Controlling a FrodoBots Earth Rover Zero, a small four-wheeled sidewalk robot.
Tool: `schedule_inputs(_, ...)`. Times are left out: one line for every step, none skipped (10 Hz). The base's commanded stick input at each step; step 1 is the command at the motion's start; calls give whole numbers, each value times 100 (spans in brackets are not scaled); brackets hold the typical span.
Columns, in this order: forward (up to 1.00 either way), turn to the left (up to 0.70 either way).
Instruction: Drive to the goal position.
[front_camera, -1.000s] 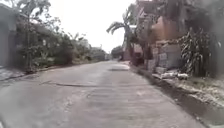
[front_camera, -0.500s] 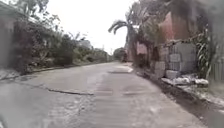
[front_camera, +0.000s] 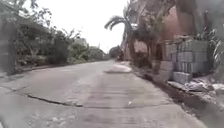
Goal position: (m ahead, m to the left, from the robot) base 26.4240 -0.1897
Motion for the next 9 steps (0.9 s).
schedule_inputs(100, 0)
schedule_inputs(100, 0)
schedule_inputs(100, 0)
schedule_inputs(100, 0)
schedule_inputs(100, 0)
schedule_inputs(100, 0)
schedule_inputs(100, 0)
schedule_inputs(100, 0)
schedule_inputs(100, 0)
